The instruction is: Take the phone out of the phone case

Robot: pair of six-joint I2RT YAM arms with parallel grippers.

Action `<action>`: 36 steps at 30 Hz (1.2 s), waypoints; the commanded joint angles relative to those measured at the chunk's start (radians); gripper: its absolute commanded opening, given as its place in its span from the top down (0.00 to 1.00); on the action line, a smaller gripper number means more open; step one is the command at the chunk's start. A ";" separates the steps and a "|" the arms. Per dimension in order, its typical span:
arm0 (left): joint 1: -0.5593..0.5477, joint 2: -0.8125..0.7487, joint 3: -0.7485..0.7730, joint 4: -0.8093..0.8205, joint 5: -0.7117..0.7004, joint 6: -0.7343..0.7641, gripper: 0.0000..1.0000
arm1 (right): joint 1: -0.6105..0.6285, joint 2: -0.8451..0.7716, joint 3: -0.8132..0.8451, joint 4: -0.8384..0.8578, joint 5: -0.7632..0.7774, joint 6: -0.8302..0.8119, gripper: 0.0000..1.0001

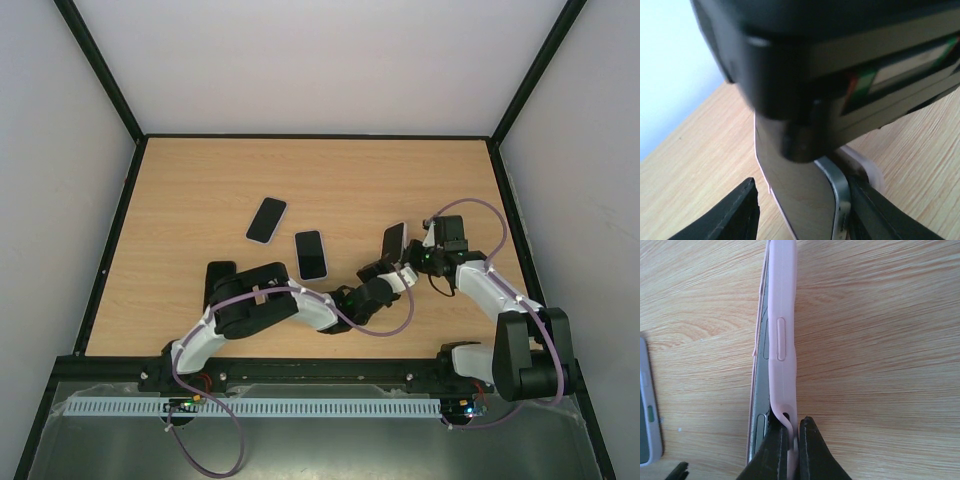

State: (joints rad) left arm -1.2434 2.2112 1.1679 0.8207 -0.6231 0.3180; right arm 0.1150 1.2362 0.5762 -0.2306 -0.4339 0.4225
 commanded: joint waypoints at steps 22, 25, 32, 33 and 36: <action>0.013 -0.153 -0.070 0.093 -0.230 -0.109 0.97 | 0.004 -0.027 -0.014 0.018 -0.003 -0.029 0.98; 0.042 -0.220 -0.088 0.018 -0.184 -0.261 0.97 | 0.005 -0.011 -0.013 0.019 0.006 -0.044 0.98; 0.080 -0.305 -0.121 -0.039 -0.115 -0.423 0.97 | 0.005 -0.039 -0.017 0.029 0.025 -0.054 0.98; 0.087 -0.314 -0.124 -0.047 -0.103 -0.445 0.97 | 0.007 -0.043 -0.018 0.030 0.029 -0.054 0.98; 0.104 -0.345 -0.136 -0.060 -0.058 -0.513 0.97 | 0.016 -0.054 -0.015 0.028 0.041 -0.065 0.98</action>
State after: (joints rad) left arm -1.1728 1.9530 1.0389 0.7128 -0.6811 -0.0460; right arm 0.1215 1.2087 0.5652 -0.1925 -0.4648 0.3958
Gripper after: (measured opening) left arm 0.044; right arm 0.021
